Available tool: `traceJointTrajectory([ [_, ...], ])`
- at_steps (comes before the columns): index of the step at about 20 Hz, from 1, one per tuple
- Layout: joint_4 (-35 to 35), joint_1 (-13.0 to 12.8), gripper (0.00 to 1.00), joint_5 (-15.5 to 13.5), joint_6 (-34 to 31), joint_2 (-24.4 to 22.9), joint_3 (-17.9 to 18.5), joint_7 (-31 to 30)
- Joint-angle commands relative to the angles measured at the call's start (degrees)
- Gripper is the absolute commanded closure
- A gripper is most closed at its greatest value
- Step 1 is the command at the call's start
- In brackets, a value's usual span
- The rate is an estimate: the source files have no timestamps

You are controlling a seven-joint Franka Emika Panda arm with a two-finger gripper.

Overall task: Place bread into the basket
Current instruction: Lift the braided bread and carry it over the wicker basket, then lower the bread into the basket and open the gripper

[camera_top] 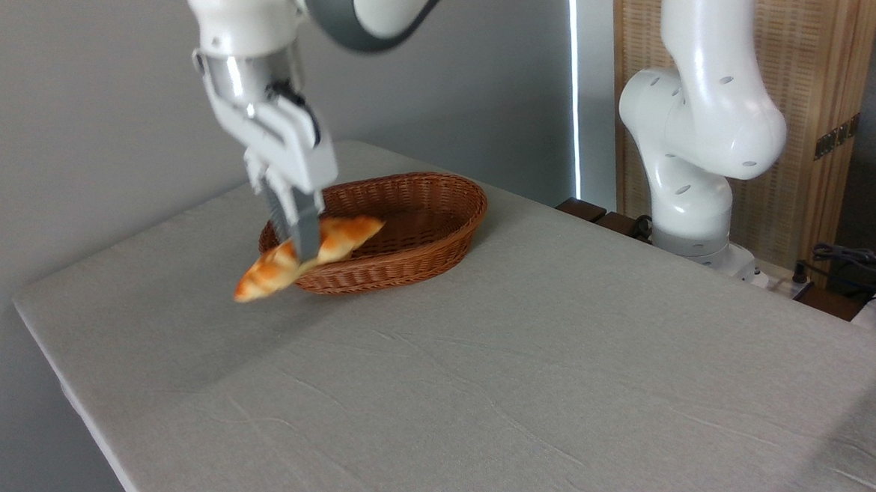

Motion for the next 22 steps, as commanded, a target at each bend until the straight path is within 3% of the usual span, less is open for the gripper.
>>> traceJointTrajectory([
  [1,-4.4,-5.2,0.81,0.1,-5.9,-5.2,0.5,1.4],
  [4,-11.0,-10.8,0.66,0.2,-6.3,-7.9,0.5,1.0],
  [6,-12.6,-13.9,0.48,0.2,-6.2,-7.8,0.5,0.6],
  [7,-12.7,-14.5,0.34,0.1,-6.2,-7.5,0.5,0.4],
  [11,-13.6,-15.3,0.00,-0.6,-6.3,-7.2,-0.2,-5.0],
  [17,-14.8,-15.4,0.00,-3.5,-6.3,-6.7,-1.4,-13.2],
  [22,-14.8,-15.3,0.00,-5.6,-6.3,-6.5,-1.4,-14.4],
])
